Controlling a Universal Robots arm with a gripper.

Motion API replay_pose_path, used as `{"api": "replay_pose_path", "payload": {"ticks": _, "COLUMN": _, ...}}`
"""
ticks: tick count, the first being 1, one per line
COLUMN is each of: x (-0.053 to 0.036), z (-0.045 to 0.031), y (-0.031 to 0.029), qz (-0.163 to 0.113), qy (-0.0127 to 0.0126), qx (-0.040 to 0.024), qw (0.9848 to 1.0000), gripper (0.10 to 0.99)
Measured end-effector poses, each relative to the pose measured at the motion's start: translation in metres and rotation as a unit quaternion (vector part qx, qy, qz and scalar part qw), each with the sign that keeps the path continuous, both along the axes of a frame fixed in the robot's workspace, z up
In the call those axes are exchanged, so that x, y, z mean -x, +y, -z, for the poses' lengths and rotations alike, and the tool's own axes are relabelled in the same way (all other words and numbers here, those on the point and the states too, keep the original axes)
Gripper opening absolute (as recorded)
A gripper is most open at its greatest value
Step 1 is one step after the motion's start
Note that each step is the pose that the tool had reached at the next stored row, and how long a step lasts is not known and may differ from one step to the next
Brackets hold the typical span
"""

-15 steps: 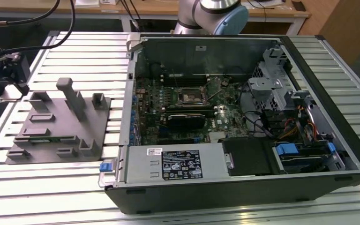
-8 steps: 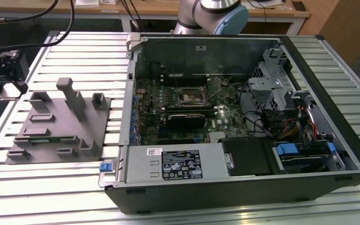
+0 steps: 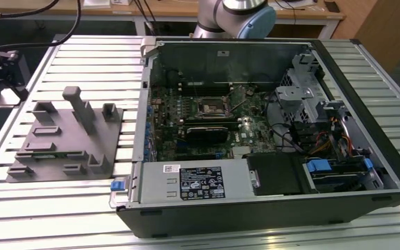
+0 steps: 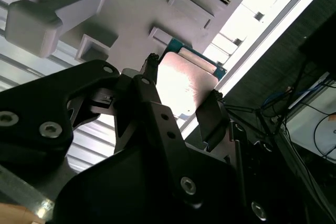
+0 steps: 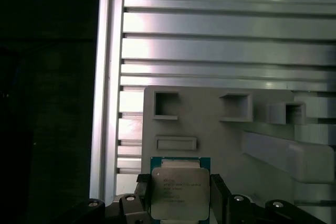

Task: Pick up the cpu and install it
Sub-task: 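Pick up the cpu and move it towards the insertion slot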

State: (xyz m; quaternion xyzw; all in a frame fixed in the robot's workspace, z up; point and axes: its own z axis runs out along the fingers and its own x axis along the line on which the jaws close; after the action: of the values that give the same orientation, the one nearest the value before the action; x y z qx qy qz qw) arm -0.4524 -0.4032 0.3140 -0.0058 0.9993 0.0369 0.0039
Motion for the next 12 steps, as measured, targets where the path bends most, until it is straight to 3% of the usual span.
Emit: {"api": "replay_pose_path", "payload": {"ticks": 12, "x": 0.0, "z": -0.0331, "y": 0.0, "qz": 0.0, "qy": 0.0, "qx": 0.0, "qw": 1.0, "gripper": 0.545}}
